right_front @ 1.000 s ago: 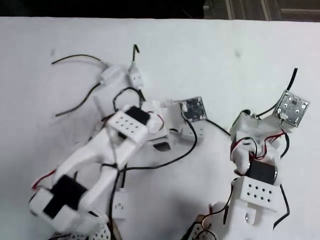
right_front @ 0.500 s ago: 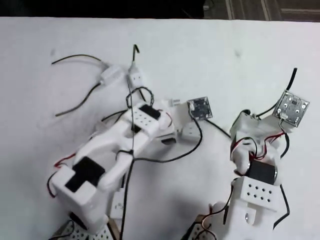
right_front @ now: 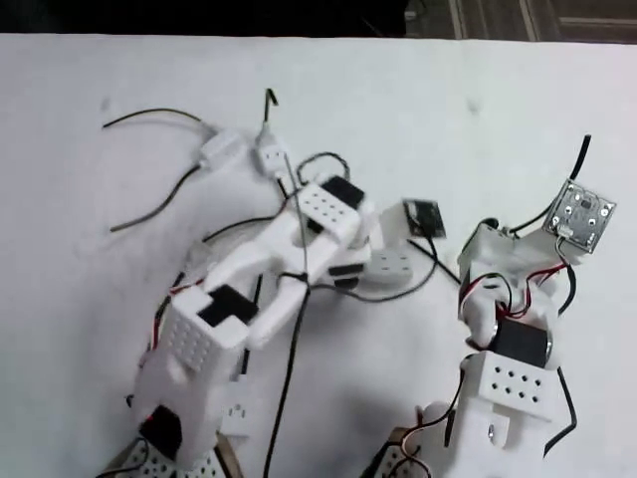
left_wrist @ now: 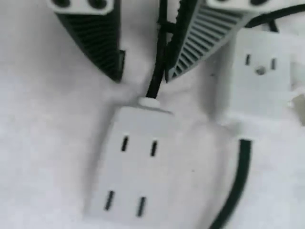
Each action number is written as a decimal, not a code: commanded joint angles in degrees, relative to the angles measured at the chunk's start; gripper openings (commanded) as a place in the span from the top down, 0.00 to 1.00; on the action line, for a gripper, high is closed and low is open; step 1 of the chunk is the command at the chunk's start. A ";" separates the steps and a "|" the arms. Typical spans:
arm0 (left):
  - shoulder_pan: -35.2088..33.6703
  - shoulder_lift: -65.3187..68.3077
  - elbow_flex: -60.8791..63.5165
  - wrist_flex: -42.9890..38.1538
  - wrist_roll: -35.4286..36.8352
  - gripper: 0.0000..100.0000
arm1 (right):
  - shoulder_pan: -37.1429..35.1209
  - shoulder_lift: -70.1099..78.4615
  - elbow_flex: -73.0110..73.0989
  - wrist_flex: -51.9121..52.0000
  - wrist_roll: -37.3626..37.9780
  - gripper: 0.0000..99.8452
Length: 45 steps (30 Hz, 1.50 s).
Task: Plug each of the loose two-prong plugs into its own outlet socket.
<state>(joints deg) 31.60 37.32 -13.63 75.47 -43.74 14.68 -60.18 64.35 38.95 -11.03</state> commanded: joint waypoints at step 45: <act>-18.15 -70.55 63.65 -10.99 21.36 0.72 | -20.09 0.04 -12.84 25.98 4.84 0.98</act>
<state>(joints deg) 18.33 -25.19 49.58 63.87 -23.16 -0.97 -60.18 56.70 60.22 -6.37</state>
